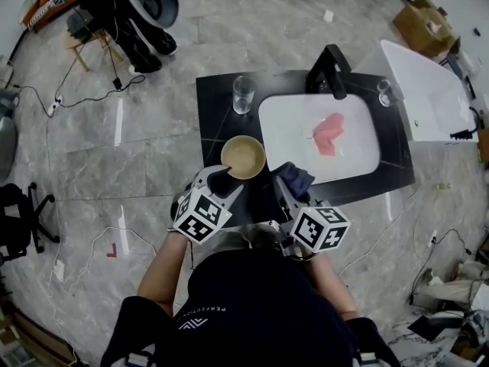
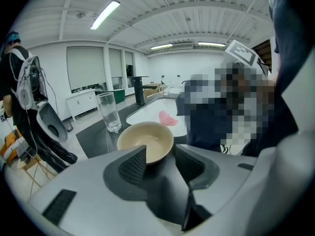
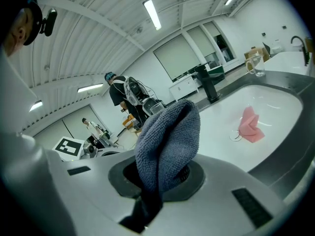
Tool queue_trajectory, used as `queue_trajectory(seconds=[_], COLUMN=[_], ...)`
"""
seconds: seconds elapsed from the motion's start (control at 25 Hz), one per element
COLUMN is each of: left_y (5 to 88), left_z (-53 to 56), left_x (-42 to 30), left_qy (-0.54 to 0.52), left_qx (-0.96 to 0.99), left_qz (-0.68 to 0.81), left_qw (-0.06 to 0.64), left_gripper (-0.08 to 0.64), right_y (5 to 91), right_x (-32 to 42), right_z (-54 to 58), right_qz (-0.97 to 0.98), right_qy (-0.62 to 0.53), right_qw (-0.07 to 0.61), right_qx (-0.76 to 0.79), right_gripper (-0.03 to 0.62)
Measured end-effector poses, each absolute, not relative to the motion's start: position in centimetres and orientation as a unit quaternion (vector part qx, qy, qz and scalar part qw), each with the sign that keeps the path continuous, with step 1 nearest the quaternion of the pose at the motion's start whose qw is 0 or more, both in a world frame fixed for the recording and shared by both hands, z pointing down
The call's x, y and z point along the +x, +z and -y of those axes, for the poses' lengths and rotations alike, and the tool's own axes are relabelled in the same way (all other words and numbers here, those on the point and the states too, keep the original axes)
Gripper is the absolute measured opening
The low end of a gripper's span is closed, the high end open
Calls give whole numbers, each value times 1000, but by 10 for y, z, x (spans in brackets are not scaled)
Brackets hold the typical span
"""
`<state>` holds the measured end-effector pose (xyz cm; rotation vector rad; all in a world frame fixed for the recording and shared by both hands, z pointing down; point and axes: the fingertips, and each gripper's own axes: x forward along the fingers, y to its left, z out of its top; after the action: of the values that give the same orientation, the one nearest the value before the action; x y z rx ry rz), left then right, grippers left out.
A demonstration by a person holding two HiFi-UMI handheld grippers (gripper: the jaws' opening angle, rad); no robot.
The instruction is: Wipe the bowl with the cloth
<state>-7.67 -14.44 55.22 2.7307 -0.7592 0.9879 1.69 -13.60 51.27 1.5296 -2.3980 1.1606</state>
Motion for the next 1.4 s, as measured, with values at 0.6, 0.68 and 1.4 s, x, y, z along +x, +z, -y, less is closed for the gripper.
queue_trajectory(seconds=[0.6,0.68,1.4], left_y=[549,551,579], left_z=[176,179,203], left_x=[-100,-102,-105], left_qy=[238,234,208], left_qx=[855,848,802], left_qz=[418,432,479], left_qw=[191,201,289], left_gripper=[186,187,172], right_y=[515,515,525], right_x=[18,16,19], right_z=[159,161,168], right_qz=[817,821,828], right_qy=[377,378,385], right_qw=[55,57,74], right_qx=[433,425,401], right_gripper=[58,58,58])
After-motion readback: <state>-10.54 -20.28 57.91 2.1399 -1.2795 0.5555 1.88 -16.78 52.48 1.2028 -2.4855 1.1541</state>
